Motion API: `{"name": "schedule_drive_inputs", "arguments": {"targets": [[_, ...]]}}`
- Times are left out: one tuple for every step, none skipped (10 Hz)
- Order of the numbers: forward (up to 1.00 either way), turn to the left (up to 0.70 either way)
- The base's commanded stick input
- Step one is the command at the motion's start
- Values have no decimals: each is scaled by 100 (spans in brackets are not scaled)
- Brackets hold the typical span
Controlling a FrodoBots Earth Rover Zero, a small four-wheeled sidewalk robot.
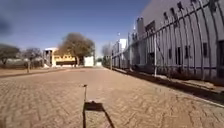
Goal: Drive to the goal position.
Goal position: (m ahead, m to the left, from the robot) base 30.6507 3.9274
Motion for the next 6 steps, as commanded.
{"name": "schedule_drive_inputs", "arguments": {"targets": [[100, 0], [100, 0], [100, 0], [100, 0], [100, 1], [100, 14]]}}
